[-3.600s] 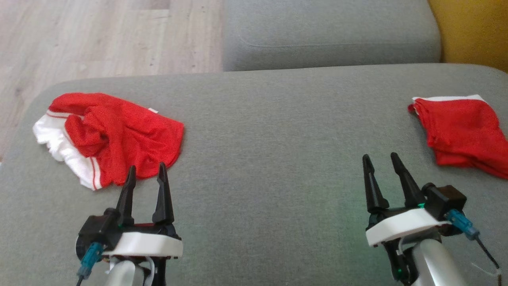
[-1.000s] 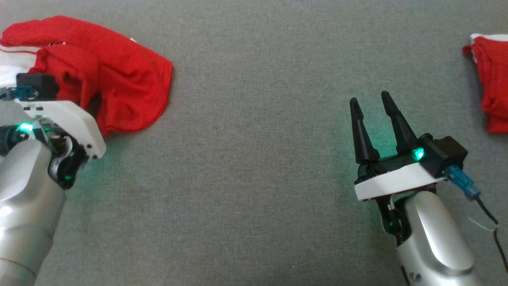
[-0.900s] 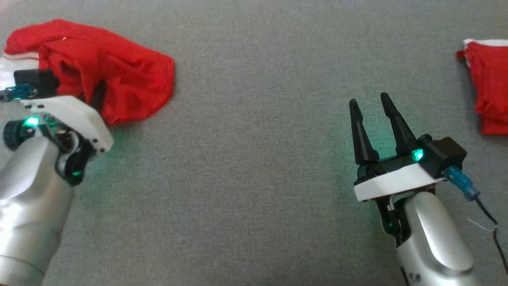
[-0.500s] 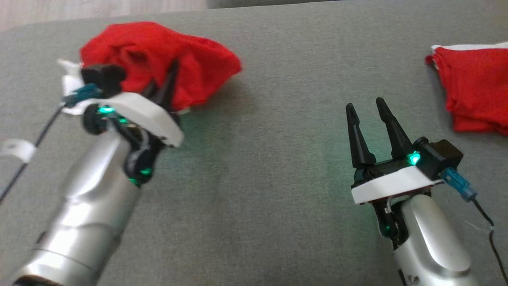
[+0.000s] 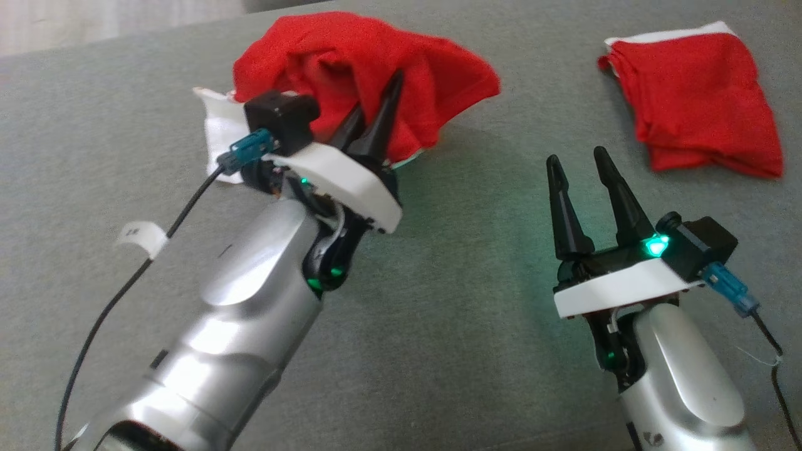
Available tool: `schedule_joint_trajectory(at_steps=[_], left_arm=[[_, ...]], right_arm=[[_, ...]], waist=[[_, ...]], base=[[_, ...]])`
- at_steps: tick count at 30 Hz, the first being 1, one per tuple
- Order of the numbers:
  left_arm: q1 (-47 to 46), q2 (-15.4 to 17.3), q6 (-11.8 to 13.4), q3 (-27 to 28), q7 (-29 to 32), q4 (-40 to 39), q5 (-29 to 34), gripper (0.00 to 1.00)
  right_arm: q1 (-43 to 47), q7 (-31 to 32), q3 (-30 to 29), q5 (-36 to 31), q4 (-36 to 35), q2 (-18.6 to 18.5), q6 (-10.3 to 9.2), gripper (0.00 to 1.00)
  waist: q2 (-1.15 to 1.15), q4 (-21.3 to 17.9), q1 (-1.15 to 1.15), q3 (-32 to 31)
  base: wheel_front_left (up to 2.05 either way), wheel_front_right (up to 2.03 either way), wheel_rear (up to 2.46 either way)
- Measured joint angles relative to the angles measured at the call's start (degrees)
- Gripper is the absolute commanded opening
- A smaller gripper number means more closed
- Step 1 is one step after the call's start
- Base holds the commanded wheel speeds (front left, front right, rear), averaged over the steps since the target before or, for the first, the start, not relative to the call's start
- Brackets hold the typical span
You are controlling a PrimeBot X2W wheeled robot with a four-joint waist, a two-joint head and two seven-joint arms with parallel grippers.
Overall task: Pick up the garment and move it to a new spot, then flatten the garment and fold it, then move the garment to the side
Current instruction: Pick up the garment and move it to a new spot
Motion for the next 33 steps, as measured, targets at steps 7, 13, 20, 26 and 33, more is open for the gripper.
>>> schedule_joint_trajectory(at_steps=[7, 13, 20, 26, 33], left_arm=[[-2.6, -1.7, 0.8, -4.3, -3.7, -1.7, 0.6, 1.00], [-2.5, -1.0, 2.0, -4.6, -6.9, 0.8, 2.3, 1.00], [-0.9, 4.0, 2.1, -2.0, -10.1, 2.0, 2.4, 1.00], [6.8, 10.0, 2.9, 1.3, -11.4, -0.9, 3.8, 1.00], [20.4, 13.3, 6.4, 8.0, -11.6, -10.9, 8.2, 1.00]], right_arm=[[0.0, 0.0, 0.3, 0.8, -0.2, 0.0, 0.00, 1.00], [0.0, 0.0, -0.5, 0.8, -0.2, 0.0, 0.00, 1.00], [0.6, 0.0, -1.5, -0.8, -0.2, 0.0, 0.00, 1.00], [3.2, 0.0, -2.8, -2.7, 0.4, 0.0, 0.00, 1.00], [5.8, 0.0, -4.1, -3.9, 0.7, 0.0, 0.00, 1.00]], waist=[[0.00, -3.3, 0.01, 0.9], [0.00, -1.7, 0.00, 0.1], [0.00, 1.6, 0.00, -1.7], [0.00, 5.2, 0.00, -4.7], [0.00, 8.7, -0.01, -8.2]], base=[[0.00, 0.00, 0.00], [0.00, 0.00, 0.00], [0.00, 0.00, 0.00], [0.00, 0.00, 0.00], [0.00, 0.00, 0.00]])
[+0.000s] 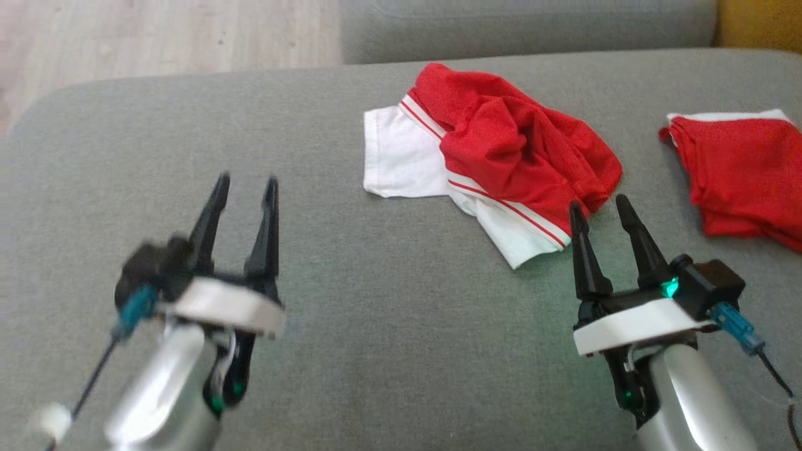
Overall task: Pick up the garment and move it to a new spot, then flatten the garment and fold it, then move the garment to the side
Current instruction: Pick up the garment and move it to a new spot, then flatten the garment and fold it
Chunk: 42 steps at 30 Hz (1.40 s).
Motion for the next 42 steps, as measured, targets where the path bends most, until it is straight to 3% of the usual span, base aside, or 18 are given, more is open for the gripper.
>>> schedule_joint_trajectory(at_steps=[5, 11, 21, 28, 37, 42], left_arm=[[10.5, 0.1, 3.7, 3.7, 0.0, -4.2, 7.7, 1.00], [15.3, -4.5, 3.6, 8.5, 0.0, -7.0, 10.8, 1.00], [15.5, -8.5, -1.0, 13.6, 0.0, -6.8, 15.1, 1.00], [14.5, -10.8, -3.8, 14.8, 0.0, -5.0, 17.2, 1.00], [12.0, -13.1, -6.1, 15.5, 0.0, -3.0, 18.5, 1.00], [12.0, -13.9, -6.9, 16.1, 0.0, -2.0, 18.8, 1.00]], right_arm=[[1.2, 0.0, -0.2, 0.0, 0.0, 0.0, 0.00, 1.00], [1.6, 0.0, -0.3, 0.0, 0.0, 0.0, 0.00, 1.00], [2.1, 0.4, -0.1, -0.8, -0.4, 0.0, 0.00, 1.00], [-0.7, 5.1, 4.4, -4.8, 0.2, 0.0, 0.00, 1.00], [-9.1, 15.5, 2.4, -11.6, 12.1, 0.0, 0.00, 1.00], [-10.0, 19.1, -3.1, -14.7, 18.6, 0.0, 0.00, 1.00]], waist=[[0.00, 1.3, 0.00, -1.5], [0.00, 1.6, 0.00, -2.2], [0.00, 2.2, 0.01, -1.5], [0.00, 4.6, 0.01, 0.8], [0.00, 9.1, 0.02, 3.0], [0.00, 11.3, 0.02, 3.6]], base=[[0.00, 0.00, 0.00], [0.00, 0.00, 0.00], [0.00, 0.00, 0.00], [0.00, 0.00, 0.00], [0.00, 0.00, 0.00], [0.00, 0.00, 0.00]])
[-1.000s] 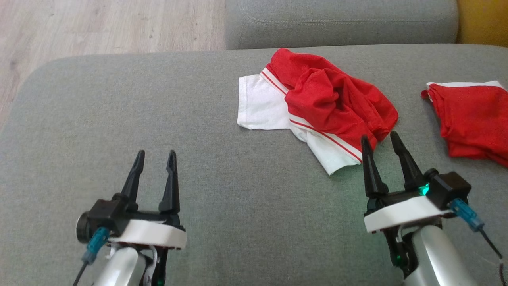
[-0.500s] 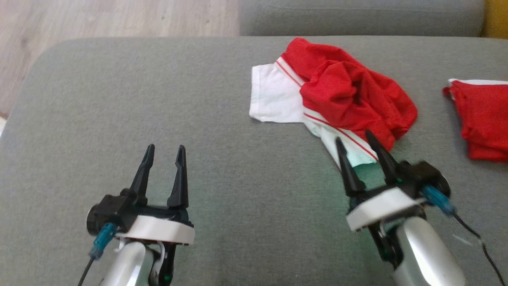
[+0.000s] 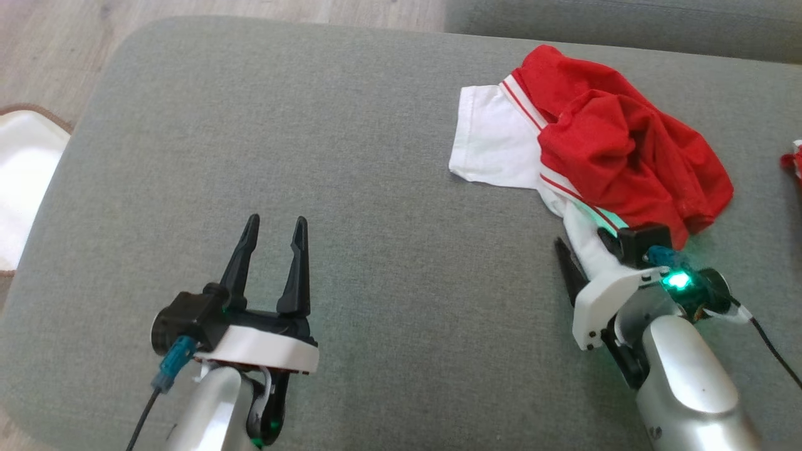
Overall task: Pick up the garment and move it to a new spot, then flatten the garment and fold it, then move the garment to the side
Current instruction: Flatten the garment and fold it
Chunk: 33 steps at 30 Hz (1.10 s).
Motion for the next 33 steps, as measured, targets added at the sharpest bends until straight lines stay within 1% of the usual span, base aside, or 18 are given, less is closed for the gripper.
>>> schedule_joint_trajectory(at_steps=[3, 4, 5, 8, 12, 16, 21, 22, 27, 30, 33], left_arm=[[0.0, -0.2, 0.0, 0.4, 0.0, 0.3, 0.3, 1.00], [0.0, -0.3, -0.1, 0.5, 0.0, 0.4, 0.3, 1.00], [0.0, -0.4, -0.1, 0.5, 0.0, 0.4, 0.3, 1.00], [0.0, -0.5, -0.6, 1.0, 0.0, 0.6, 1.0, 1.00], [0.0, -0.7, -0.7, 1.3, 0.0, 1.0, 1.2, 1.00], [0.1, -0.7, -1.0, 1.3, 0.0, 1.3, 1.6, 1.00], [0.8, -0.9, -1.0, 2.8, 0.0, 0.9, 0.7, 1.00], [1.3, -0.9, -1.0, 2.9, 0.0, 0.6, 0.8, 1.00], [2.5, -0.9, -0.5, 3.4, 0.0, 0.4, 1.3, 1.00], [2.5, -0.9, -0.5, 3.8, 0.0, 0.2, 1.7, 1.00], [2.8, -0.9, -0.5, 4.1, 0.0, 0.1, 1.7, 1.00]], right_arm=[[-0.4, 1.1, -0.9, -0.3, 2.1, 0.0, 0.00, 1.00], [-0.9, 1.4, -0.8, -0.2, 2.7, 0.0, 0.00, 0.67], [-1.4, 1.5, -0.5, 0.6, 3.2, 0.0, 0.00, 0.00], [-2.3, 1.3, 1.0, 2.4, 4.0, -0.1, 0.00, 0.00], [-2.3, -1.3, 5.6, 7.1, 3.6, -0.1, 0.00, 0.00], [-3.4, -4.4, 11.4, 13.8, -0.3, -0.1, 0.00, 0.00], [-7.5, -7.6, 19.7, 20.4, -7.5, -0.3, 0.00, 0.00], [-8.7, -8.9, 22.1, 23.0, -10.2, -0.4, 0.00, 0.00], [-10.4, -13.8, 27.3, 28.7, -15.2, -0.4, 0.00, 0.00], [-10.6, -15.7, 30.0, 31.1, -15.8, -0.5, 0.00, 0.00], [-10.5, -15.2, 35.6, 33.0, -14.9, -0.6, 0.00, 0.00]], waist=[[0.00, 0.5, 0.00, 0.1], [0.00, 0.5, 0.00, 0.1], [0.00, 0.5, -0.01, 0.1], [0.00, 0.3, 0.00, 0.0], [0.00, -0.4, 0.00, -0.6], [0.00, -1.0, -0.01, -1.8], [0.00, -1.3, -0.01, -3.2], [0.00, -0.9, -0.01, -3.6], [0.00, 0.7, -0.01, -4.4], [0.00, 1.8, -0.01, -4.8], [0.00, 2.6, -0.01, -5.1]], base=[[0.00, 0.00, 0.00], [0.00, 0.00, 0.00], [0.00, 0.00, 0.00], [0.00, 0.00, 0.00], [0.00, 0.00, 0.00], [0.00, 0.00, 0.00], [0.00, 0.00, 0.00], [0.00, 0.00, 0.00], [0.00, 0.00, 0.00], [0.00, 0.00, 0.00], [0.00, 0.00, 0.00]])
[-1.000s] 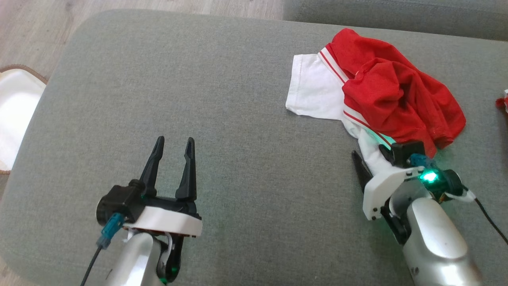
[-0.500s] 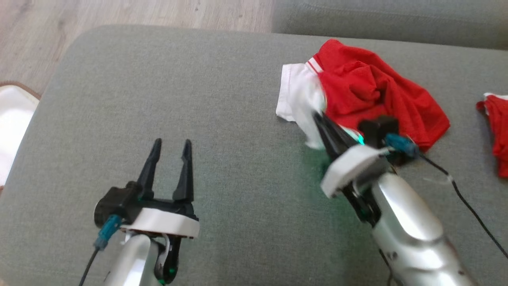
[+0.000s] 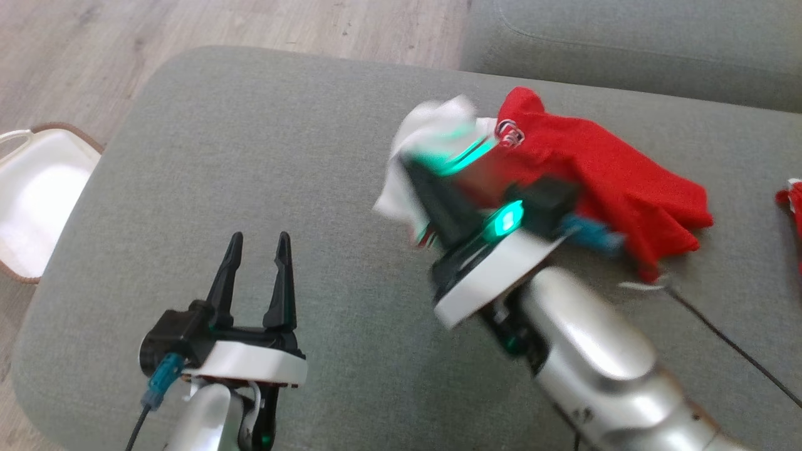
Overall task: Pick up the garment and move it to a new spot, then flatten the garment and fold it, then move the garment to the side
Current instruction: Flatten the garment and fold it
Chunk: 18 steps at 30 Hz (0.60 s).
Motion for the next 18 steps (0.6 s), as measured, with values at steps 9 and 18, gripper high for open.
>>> schedule_joint_trajectory(at_steps=[9, 18], left_arm=[[0.8, 0.0, 0.1, 0.6, 0.0, -0.5, 0.0, 1.00], [1.4, 0.0, 0.5, 2.2, 0.0, -0.7, 1.0, 1.00]], right_arm=[[0.6, 0.3, 5.0, -0.1, 4.0, -0.1, 0.00, 1.00], [4.1, 0.3, 1.2, -6.5, 5.0, -0.1, 0.00, 1.00]], waist=[[0.00, -0.1, 0.00, -0.4], [0.00, -3.6, 0.00, -1.5]], base=[[0.00, 0.00, 0.00], [0.00, 0.00, 0.00]])
